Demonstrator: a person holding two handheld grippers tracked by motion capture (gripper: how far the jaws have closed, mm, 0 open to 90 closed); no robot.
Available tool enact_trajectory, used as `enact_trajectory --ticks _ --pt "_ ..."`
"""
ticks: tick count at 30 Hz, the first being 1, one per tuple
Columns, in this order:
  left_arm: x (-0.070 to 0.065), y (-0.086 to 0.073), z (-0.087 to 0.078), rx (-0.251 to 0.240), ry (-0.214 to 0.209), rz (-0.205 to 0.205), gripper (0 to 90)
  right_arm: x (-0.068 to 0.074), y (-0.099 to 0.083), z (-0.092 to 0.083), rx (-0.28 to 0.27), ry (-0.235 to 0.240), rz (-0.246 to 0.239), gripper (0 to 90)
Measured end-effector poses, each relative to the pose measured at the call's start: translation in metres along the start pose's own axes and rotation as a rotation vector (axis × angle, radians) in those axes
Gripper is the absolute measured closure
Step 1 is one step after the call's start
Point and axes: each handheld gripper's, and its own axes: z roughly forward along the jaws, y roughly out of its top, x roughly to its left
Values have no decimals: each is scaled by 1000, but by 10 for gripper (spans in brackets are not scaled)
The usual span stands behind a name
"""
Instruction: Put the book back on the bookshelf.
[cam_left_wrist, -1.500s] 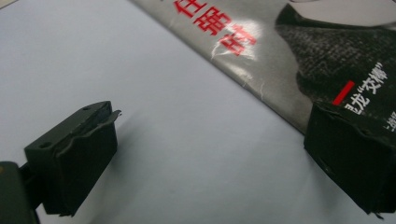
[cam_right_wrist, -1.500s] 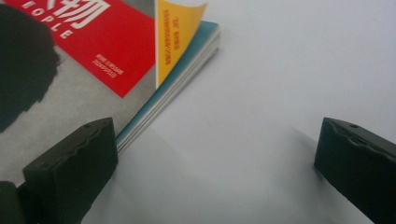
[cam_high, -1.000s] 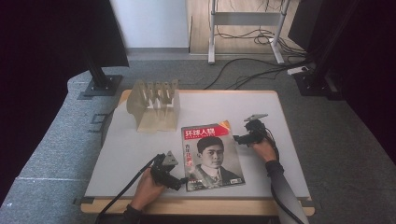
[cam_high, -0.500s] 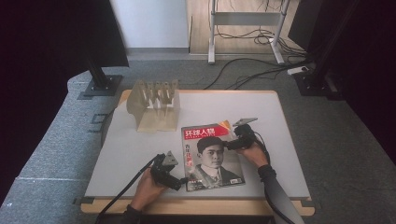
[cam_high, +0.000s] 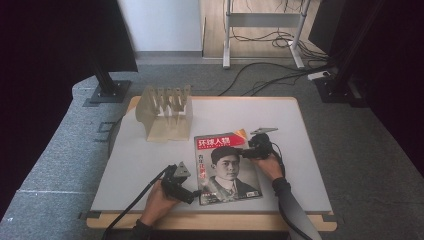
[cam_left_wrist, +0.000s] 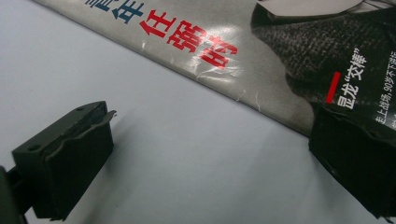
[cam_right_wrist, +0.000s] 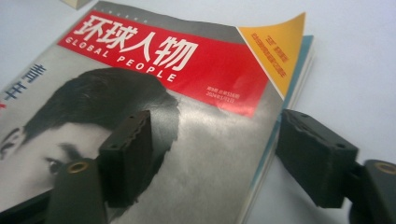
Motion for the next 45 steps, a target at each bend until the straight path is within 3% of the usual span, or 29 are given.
enact_trajectory --ticks 4,10,19,24,29,32,35,39,43,45 --pt "0 0 0 0 1 0 0 -4 -2 -4 -14 25 64 310" --pt "0 0 0 0 2 1 0 -9 0 -4 -25 56 120 340" --pt "0 0 0 0 2 1 0 -7 -6 -10 -27 65 130 390" --pt "0 0 0 1 3 1 0 -9 1 -10 -58 113 164 435" --pt "0 0 0 1 3 1 0 -3 6 3 -5 60 104 411" --pt "0 0 0 1 3 0 0 -5 2 2 -19 53 110 456" --pt "1 0 0 -1 1 -5 0 -7 3 3 -25 64 119 425" --pt "10 2 1 -13 58 -73 12 -6 8 9 -23 53 102 395" --pt "27 9 7 -5 99 -122 0 -3 11 12 -14 31 88 380" --pt "34 13 10 -4 111 -128 0 -4 11 12 -16 35 94 380"
